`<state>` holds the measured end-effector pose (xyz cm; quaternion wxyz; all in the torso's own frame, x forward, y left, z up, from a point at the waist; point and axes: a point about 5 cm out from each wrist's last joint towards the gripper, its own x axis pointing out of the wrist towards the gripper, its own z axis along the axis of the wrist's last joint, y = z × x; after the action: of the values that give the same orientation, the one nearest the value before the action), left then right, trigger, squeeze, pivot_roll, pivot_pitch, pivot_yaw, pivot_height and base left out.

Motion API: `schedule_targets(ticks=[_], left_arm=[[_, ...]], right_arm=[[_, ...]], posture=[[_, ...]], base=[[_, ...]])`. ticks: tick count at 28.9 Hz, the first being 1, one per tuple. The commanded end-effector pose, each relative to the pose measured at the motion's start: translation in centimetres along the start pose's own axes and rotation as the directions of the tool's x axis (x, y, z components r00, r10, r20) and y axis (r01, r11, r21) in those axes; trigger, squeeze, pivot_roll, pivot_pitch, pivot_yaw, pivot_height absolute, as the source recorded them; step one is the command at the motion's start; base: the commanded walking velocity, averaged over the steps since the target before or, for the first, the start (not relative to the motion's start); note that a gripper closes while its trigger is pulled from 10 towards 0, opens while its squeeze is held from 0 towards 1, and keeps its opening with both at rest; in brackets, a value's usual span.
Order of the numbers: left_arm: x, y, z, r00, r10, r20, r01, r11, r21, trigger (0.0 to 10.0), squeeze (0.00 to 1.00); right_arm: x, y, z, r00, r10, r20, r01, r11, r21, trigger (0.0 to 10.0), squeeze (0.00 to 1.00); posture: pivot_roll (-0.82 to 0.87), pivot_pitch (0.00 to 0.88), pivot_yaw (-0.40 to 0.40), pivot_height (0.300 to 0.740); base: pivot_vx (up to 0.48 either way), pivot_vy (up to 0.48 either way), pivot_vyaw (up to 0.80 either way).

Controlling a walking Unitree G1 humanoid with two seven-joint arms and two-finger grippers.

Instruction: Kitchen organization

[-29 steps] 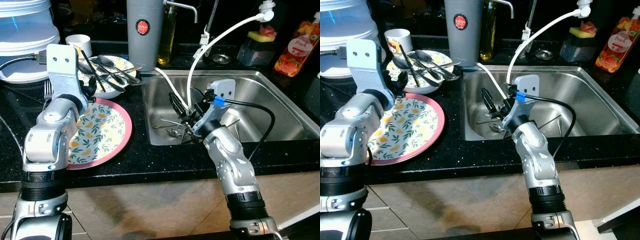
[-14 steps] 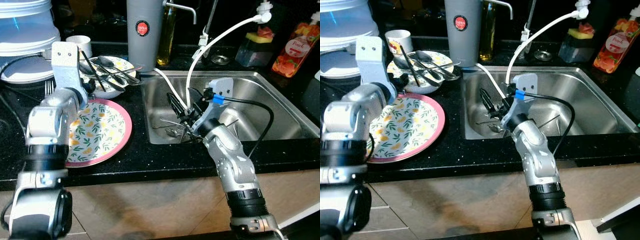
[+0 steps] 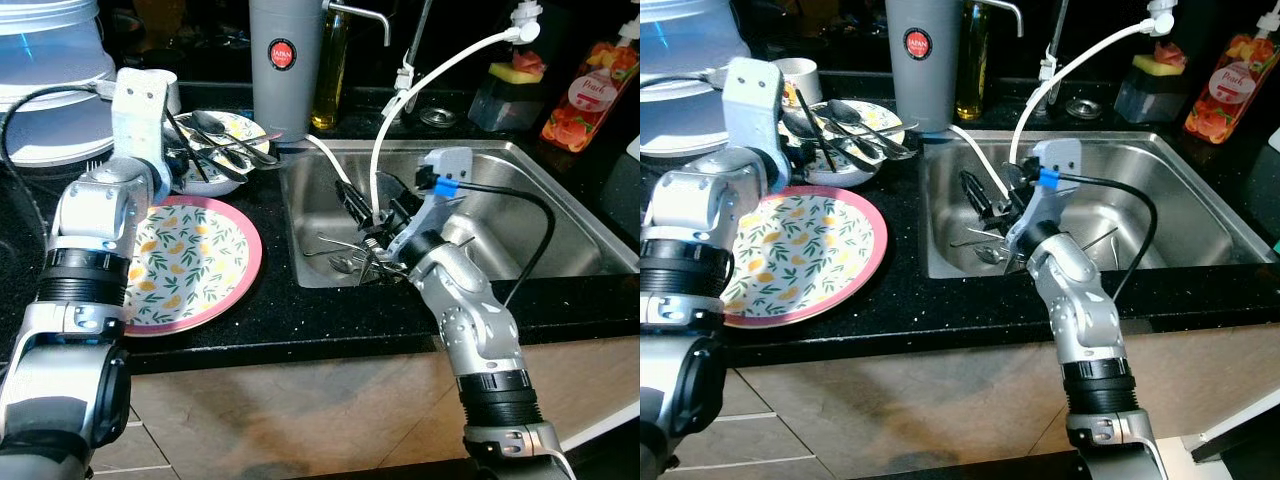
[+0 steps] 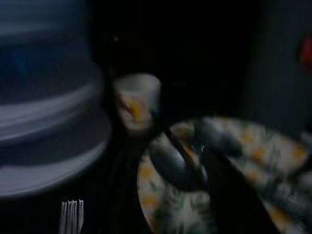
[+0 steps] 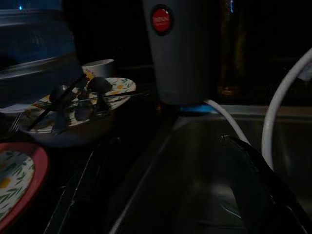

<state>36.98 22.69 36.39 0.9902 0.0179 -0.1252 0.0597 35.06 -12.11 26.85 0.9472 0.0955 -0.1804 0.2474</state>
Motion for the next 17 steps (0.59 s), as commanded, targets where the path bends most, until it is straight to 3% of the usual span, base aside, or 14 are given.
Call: schedule_targets(ticks=[1, 3, 7, 9, 10, 11, 13, 14, 15, 16, 17], left_arm=[[-0.5, 0.4, -0.1, 1.000, -0.013, 0.026, 0.013, 0.999, -0.031, 10.0, 0.00], [-1.8, 0.2, -0.6, 0.992, -0.127, 0.027, 0.129, 0.989, -0.074, 10.0, 0.00], [-5.2, 1.2, -1.6, 0.953, -0.303, 0.024, 0.304, 0.951, -0.059, 10.0, 0.00], [-6.9, 1.0, -1.6, 0.895, -0.446, 0.027, 0.446, 0.895, -0.014, 10.0, 0.03], [-7.9, 0.9, -2.0, 0.849, -0.529, -0.014, 0.529, 0.848, 0.008, 10.0, 0.03], [-9.2, 0.8, -2.6, 0.781, -0.619, -0.078, 0.623, 0.781, 0.036, 10.0, 0.02], [-10.3, 1.4, -3.6, 0.721, -0.666, -0.192, 0.683, 0.729, 0.038, 10.0, 0.07], [-10.4, 2.1, -3.8, 0.726, -0.649, -0.227, 0.676, 0.734, 0.062, 10.0, 0.38], [-10.4, 2.7, -4.0, 0.736, -0.626, -0.259, 0.662, 0.746, 0.077, 10.0, 0.85], [-10.4, 2.7, -4.0, 0.736, -0.626, -0.259, 0.662, 0.746, 0.077, 10.0, 0.85], [-10.3, 3.2, -4.0, 0.747, -0.607, -0.274, 0.651, 0.751, 0.110, 10.0, 1.00]], right_arm=[[-0.1, 0.0, 0.7, 1.000, 0.014, 0.017, -0.014, 1.000, 0.005, 10.0, 0.00], [-0.2, 0.1, 0.8, 1.000, 0.026, 0.017, -0.026, 0.999, 0.023, 10.0, 0.00], [-0.3, 0.2, 0.9, 0.998, 0.063, 0.017, -0.064, 0.996, 0.058, 10.0, 0.00], [-0.2, 0.2, 1.0, 0.997, 0.079, 0.016, -0.080, 0.995, 0.067, 10.0, 0.00], [-0.2, 0.3, 1.0, 0.996, 0.088, 0.013, -0.089, 0.994, 0.067, 10.0, 0.00], [-0.2, 0.3, 1.0, 0.995, 0.100, 0.009, -0.101, 0.993, 0.067, 10.0, 0.00], [-0.1, 0.4, 1.0, 0.994, 0.113, 0.005, -0.113, 0.991, 0.070, 10.0, 0.00], [-0.1, 0.4, 1.0, 0.993, 0.120, 0.002, -0.120, 0.990, 0.070, 10.0, 0.00], [-0.1, 0.5, 1.0, 0.992, 0.127, -0.001, -0.127, 0.989, 0.071, 10.0, 0.00], [-0.1, 0.5, 1.0, 0.992, 0.127, -0.001, -0.127, 0.989, 0.071, 10.0, 0.00], [-0.1, 0.6, 1.0, 0.991, 0.133, -0.003, -0.133, 0.989, 0.072, 10.0, 0.00]], posture=[[0.01, 0.118, -0.033, 0.740], [0.01, 0.127, -0.032, 0.740], [0.03, 0.142, -0.046, 0.740], [0.03, 0.147, -0.047, 0.740], [0.03, 0.147, -0.047, 0.740], [0.04, 0.151, -0.049, 0.740], [0.04, 0.152, -0.050, 0.740], [0.04, 0.155, -0.049, 0.740], [0.04, 0.155, -0.049, 0.740], [0.04, 0.155, -0.049, 0.740], [0.04, 0.156, -0.049, 0.740]], base=[[0.000, 0.000, 0.00], [0.000, 0.000, 0.00], [0.000, 0.000, 0.00], [0.000, 0.000, 0.00], [0.000, 0.000, 0.00], [0.000, 0.000, 0.00], [0.000, 0.000, 0.00], [0.000, 0.000, 0.00], [0.000, 0.000, 0.00], [0.000, 0.000, 0.00], [0.000, 0.000, 0.00]])
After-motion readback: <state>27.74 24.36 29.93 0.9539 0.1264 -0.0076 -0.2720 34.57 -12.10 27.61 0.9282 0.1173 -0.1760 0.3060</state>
